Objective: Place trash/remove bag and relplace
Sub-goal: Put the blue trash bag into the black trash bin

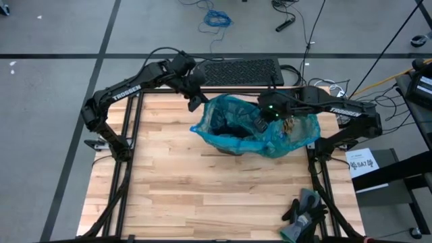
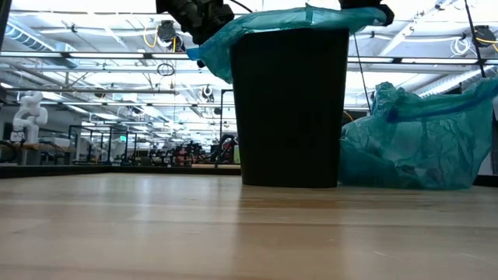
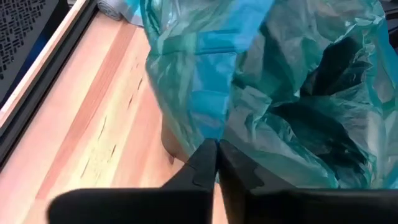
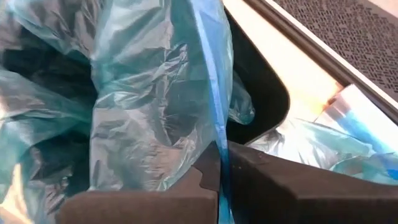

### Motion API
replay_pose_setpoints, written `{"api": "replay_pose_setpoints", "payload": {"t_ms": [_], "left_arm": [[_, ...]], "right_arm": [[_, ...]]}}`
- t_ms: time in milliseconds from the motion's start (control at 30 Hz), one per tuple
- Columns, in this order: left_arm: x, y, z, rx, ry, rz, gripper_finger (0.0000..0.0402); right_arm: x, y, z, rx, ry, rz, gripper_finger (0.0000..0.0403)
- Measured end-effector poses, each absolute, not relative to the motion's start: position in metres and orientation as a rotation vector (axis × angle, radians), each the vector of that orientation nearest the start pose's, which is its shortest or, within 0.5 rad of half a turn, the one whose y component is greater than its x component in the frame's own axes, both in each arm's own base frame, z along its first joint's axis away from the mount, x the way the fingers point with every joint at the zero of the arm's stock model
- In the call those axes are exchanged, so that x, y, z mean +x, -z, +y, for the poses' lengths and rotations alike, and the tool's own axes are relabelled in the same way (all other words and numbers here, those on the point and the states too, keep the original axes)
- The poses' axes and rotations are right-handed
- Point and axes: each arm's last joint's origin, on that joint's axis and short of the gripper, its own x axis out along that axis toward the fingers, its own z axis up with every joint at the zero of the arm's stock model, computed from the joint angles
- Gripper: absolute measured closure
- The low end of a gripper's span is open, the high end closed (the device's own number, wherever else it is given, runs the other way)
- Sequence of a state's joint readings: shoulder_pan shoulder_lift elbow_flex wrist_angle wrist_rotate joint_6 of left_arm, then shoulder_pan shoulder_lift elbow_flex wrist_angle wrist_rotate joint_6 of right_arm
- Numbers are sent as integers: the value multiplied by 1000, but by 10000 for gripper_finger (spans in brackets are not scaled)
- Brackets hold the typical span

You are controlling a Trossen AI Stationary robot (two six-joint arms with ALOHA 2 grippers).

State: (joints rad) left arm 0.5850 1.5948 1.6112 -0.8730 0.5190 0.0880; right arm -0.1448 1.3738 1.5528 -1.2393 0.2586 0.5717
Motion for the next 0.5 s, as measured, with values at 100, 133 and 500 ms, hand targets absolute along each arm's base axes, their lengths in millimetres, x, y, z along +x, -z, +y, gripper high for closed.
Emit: {"api": "replay_pose_setpoints", "payload": {"t_ms": [100, 133, 500], "left_arm": [[284, -362, 173, -359, -39, 721, 394], [284, -362, 174, -351, -50, 715, 396], [289, -352, 194, -306, -208, 730, 400]], "right_arm": [[234, -387, -45, 465, 668, 898, 403], [232, -389, -47, 471, 682, 890, 403], [223, -373, -79, 535, 848, 932, 403]]}}
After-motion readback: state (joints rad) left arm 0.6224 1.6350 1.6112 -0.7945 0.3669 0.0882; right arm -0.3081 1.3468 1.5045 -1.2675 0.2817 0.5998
